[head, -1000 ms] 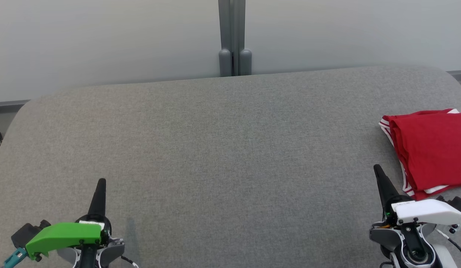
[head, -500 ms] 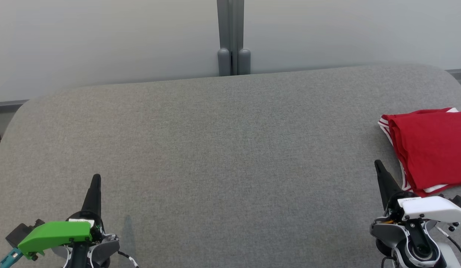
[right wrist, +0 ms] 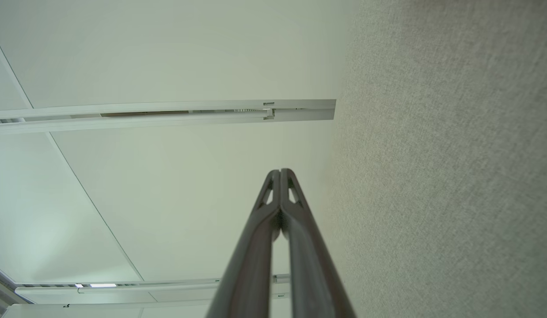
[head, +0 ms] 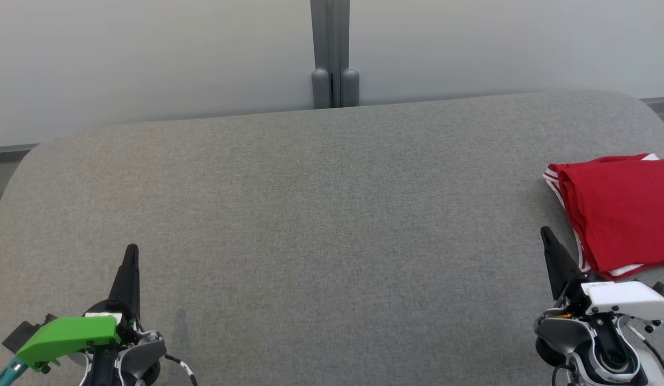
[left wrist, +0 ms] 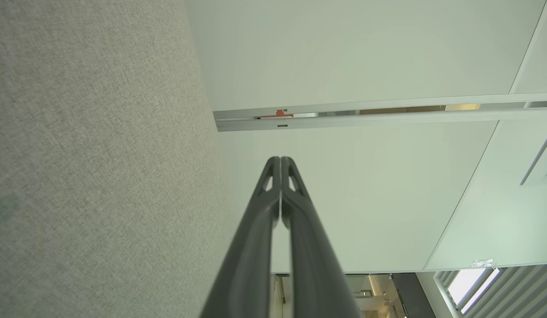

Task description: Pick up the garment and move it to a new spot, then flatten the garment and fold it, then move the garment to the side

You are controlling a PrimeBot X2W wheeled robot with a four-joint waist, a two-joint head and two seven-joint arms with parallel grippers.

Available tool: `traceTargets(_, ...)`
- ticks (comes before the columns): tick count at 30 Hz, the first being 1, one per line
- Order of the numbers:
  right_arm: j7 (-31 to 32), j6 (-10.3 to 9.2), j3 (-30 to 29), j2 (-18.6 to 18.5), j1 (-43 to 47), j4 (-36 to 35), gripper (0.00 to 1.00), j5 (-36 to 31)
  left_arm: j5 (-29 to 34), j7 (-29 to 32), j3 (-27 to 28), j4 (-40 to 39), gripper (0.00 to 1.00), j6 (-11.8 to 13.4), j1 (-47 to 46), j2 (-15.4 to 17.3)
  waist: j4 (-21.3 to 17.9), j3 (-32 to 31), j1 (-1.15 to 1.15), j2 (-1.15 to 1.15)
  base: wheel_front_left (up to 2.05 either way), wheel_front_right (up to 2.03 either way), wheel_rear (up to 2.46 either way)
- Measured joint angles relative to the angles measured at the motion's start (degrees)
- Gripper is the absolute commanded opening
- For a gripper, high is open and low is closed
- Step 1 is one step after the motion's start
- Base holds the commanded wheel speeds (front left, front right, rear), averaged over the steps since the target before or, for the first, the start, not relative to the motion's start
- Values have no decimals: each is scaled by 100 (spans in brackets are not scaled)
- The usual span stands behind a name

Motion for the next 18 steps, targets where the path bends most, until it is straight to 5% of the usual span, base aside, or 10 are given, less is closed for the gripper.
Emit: traceTargets(18, 24, -1, -11, -1, -13, -12, 0, 108, -93, 29, 34, -7, 0, -10, -10, 1, -5, 3, 0, 0, 0, 0, 0)
